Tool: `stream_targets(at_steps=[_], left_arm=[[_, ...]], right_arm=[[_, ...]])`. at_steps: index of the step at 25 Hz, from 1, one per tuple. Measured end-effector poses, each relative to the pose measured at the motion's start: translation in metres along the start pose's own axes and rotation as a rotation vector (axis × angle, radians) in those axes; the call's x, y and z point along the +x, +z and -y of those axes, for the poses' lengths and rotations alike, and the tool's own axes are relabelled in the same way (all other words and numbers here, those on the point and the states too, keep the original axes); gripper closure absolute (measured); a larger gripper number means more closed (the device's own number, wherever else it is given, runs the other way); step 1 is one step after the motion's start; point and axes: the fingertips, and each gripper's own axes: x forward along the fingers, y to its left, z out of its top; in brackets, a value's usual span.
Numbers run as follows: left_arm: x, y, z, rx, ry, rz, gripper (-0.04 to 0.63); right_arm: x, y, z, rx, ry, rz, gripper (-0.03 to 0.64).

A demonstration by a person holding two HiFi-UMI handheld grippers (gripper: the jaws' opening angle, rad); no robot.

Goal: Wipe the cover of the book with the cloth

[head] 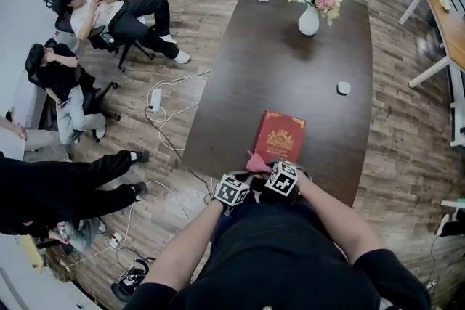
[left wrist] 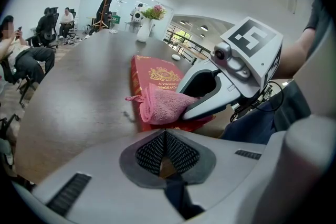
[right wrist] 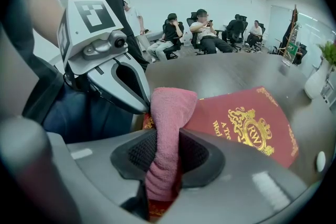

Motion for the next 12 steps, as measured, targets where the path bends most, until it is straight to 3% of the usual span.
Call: stream_targets(at_steps=[12], left_arm=[[-0.0005, -0.0003, 0.0014, -0.003, 0.003, 0.003, 0.6]], right_arm=[[-0.0066, -0.0095, -0.001, 0.003, -0.01, -0.001, 0.497]])
